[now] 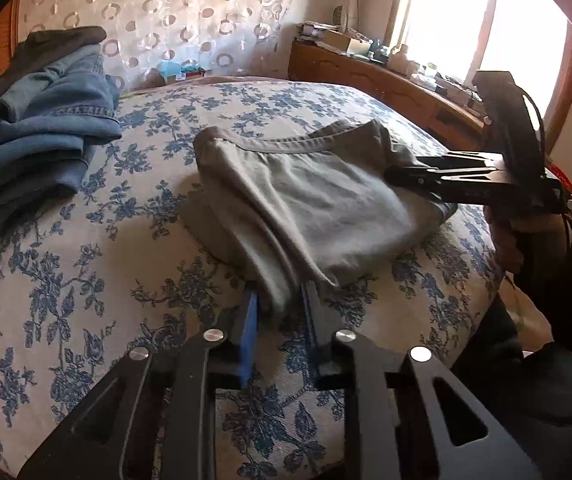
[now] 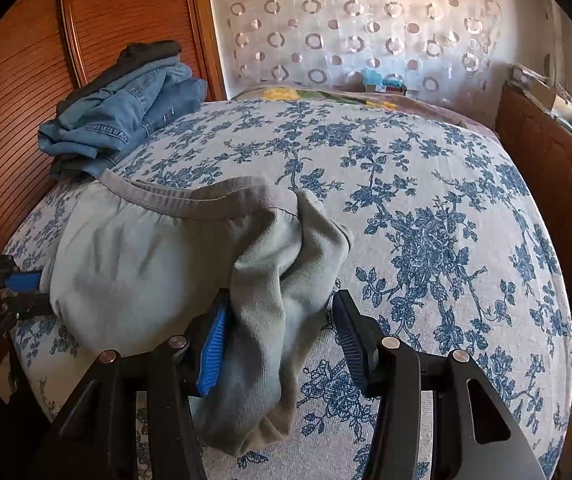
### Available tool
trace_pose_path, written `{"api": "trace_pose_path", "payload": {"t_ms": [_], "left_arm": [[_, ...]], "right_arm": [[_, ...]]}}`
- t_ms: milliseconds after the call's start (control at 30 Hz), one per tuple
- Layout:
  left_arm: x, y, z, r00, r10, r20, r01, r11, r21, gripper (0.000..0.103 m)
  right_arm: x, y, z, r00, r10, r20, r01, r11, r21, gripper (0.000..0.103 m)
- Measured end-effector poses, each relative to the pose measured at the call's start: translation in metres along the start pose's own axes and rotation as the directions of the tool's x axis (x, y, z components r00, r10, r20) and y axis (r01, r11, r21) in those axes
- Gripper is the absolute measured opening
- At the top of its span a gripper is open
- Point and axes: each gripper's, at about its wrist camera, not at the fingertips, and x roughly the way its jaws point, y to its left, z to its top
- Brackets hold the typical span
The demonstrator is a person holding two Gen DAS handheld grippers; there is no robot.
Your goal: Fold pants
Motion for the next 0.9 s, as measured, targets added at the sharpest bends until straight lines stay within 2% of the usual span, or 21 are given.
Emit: {"api": "trace_pose_path", "payload": {"t_ms": [33,100,167,233,333,400,633,733,800,900], "left_arm": [[-0.001,0.000,-0.001,1.000,0.001,0.002,-0.001,1.000,0.002,0.018],[-0.004,0.001,-0.002,1.000,0.001,0.007,-0.001,1.000,0.005,0.009],[-0.007,0.004,-0.004,1.000,0.013,0.014,-0.013,1.000,0.001,0.007],[-0.012,0.011,-0.004,0.999,0.039,0.028,-0.039,0.999,-0.017,0.007],[-0.012,0.028,-0.008,0.996,0.087,0.011,-0.086,0.995,-0.052,0.005],[-0.013,0.032,-0.010,0.998,0.059,0.005,-0.058,0.996,-0.067,0.005],[-0.018,0.021,0.001,0.997,0.074,0.026,-0.072,0.997,-0.042,0.006],[-0.020,0.020,0.010,0.995,0.088,0.043,-0.087,0.996,-0.033,0.024],[-0.021,0.020,0.015,0.994,0.099,0.052,-0.097,0.995,-0.032,0.047],[-0.021,0.025,0.026,0.993,0.098,0.073,-0.095,0.995,-0.043,0.054]], "right_arm": [[0.001,0.000,0.000,1.000,0.001,0.000,-0.001,1.000,0.000,0.052],[0.001,0.001,0.000,1.000,-0.002,0.001,0.002,1.000,-0.001,0.053],[0.002,0.002,0.001,1.000,-0.006,0.000,0.006,1.000,-0.003,0.053],[0.002,0.002,0.000,1.000,-0.004,0.003,0.004,1.000,-0.002,0.054],[0.003,0.003,0.001,1.000,-0.008,0.000,0.008,1.000,-0.006,0.055],[0.003,0.002,0.000,1.000,-0.006,0.002,0.006,1.000,-0.004,0.055],[0.003,0.000,-0.001,1.000,-0.002,0.005,0.002,1.000,0.004,0.055],[0.002,0.000,-0.001,1.000,0.000,0.006,0.000,1.000,0.008,0.055],[0.002,0.000,-0.001,1.000,0.001,0.007,-0.001,1.000,0.009,0.055],[0.002,0.000,-0.002,1.000,0.002,0.008,-0.003,1.000,0.011,0.055]]}}
